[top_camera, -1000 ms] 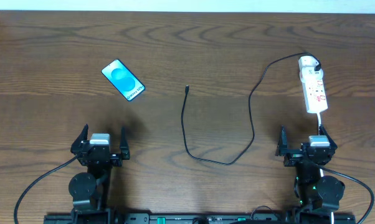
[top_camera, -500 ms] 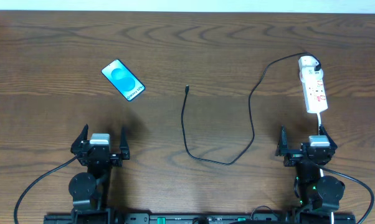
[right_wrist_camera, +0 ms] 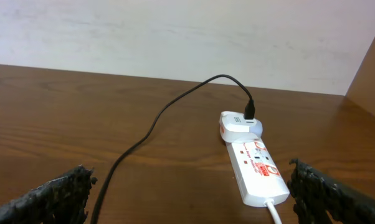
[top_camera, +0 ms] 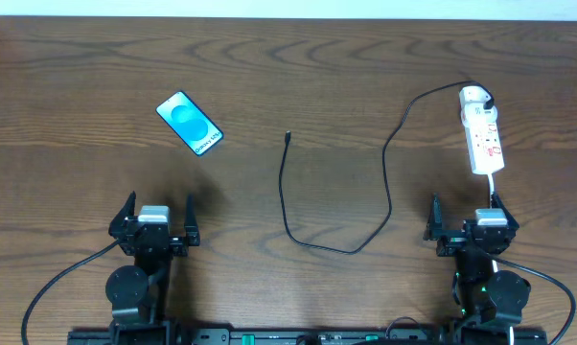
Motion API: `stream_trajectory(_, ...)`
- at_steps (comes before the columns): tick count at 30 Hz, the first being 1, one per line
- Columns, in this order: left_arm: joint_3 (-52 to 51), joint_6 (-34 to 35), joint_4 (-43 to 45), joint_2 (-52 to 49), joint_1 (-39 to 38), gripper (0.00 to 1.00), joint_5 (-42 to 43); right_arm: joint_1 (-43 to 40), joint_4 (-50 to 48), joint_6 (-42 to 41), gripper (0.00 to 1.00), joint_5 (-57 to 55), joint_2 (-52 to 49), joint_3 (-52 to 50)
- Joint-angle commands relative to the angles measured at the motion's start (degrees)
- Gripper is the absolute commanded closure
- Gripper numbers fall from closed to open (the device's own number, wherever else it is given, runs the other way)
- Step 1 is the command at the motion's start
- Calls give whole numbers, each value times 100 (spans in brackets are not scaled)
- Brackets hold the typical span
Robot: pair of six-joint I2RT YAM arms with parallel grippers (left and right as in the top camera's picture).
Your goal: Plug charger to phone and switch on socket
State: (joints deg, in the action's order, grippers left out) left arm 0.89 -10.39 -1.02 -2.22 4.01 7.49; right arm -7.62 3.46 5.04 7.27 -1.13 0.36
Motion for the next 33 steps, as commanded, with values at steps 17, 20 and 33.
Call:
stream_trajectory(17, -66, -50, -236, -11, -24, 5, 61, 33, 24, -24, 1, 37, -17, -4)
stream_trajectory(20, -66, -48, -236, -11, -24, 5, 61, 33, 24, -24, 1, 37, -17, -4)
stream_trajectory(33, -59, 522, 61, -13, -24, 5, 107, 33, 24, -24, 1, 37, -17, -4)
